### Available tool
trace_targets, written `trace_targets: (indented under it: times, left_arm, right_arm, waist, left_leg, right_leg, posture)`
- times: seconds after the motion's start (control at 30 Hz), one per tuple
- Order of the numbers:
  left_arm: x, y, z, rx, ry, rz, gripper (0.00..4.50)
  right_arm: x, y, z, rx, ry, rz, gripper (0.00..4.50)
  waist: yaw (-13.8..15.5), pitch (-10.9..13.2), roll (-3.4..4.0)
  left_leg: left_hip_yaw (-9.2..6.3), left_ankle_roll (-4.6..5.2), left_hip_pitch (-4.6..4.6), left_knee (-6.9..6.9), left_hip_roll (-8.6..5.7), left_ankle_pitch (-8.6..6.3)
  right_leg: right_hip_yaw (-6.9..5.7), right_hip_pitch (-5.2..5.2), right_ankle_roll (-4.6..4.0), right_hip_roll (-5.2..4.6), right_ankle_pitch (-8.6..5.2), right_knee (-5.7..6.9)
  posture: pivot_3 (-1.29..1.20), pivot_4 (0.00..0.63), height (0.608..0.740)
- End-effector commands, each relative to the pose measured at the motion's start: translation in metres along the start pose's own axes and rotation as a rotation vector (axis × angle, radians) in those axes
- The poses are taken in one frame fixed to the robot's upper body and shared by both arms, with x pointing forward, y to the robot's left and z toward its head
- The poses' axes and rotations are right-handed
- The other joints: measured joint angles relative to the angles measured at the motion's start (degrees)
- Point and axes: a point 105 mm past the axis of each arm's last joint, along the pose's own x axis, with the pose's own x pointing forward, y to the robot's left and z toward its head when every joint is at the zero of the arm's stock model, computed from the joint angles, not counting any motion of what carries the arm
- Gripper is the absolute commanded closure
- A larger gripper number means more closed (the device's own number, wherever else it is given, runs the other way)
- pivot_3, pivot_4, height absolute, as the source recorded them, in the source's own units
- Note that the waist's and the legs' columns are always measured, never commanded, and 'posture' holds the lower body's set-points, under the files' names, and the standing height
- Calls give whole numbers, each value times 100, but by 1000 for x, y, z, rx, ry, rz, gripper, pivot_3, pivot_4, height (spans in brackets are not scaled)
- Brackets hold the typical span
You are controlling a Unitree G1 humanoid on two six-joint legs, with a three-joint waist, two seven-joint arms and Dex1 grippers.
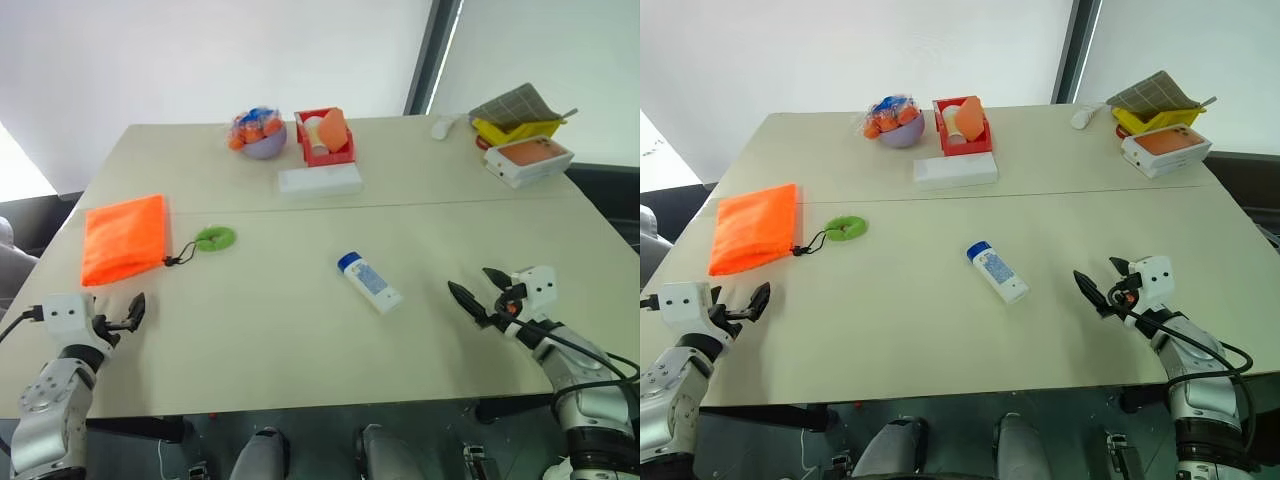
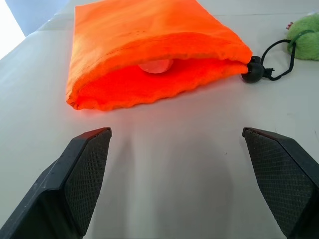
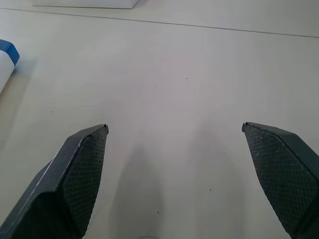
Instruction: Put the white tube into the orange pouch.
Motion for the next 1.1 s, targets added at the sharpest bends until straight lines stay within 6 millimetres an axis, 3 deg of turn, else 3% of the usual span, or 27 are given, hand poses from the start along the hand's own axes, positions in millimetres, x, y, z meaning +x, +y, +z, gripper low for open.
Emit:
trace_targets:
  times: [0.03, 0.53, 0.83, 1.1]
  left_arm:
    - [-2, -1, 10, 29, -45, -6, 0]
    - [-4, -4, 22, 77, -101, 6, 0]
    - [3, -3, 53, 453, -201, 89, 0]
    - [21, 6, 55, 721, -155, 113, 0]
  right_arm:
    - [1, 0, 12, -26, -46, -3, 32]
    - [2, 7, 17, -8, -57, 48, 32]
    - [10, 35, 27, 21, -54, 210, 32]
    - [14, 69, 51, 0, -107, 326, 32]
  waist:
    - [0, 0, 0]
    - [0, 0, 0]
    - [1, 1, -1]
    - [1, 1, 0]
  left_leg:
    - [0, 0, 0, 0, 0, 0]
    - [0, 0, 0, 0, 0, 0]
    - [0, -1, -2, -2, 0, -1]
    - [0, -1, -3, -11, 1, -1]
  right_leg:
    - [0, 0, 0, 0, 0, 0]
    - [0, -1, 0, 0, 0, 0]
    - [0, -2, 0, -1, 0, -2]
    - [-1, -11, 0, 0, -1, 0]
  posture:
    - [0, 150, 740]
    - [0, 150, 740]
    - [0, 150, 740]
    - [0, 150, 740]
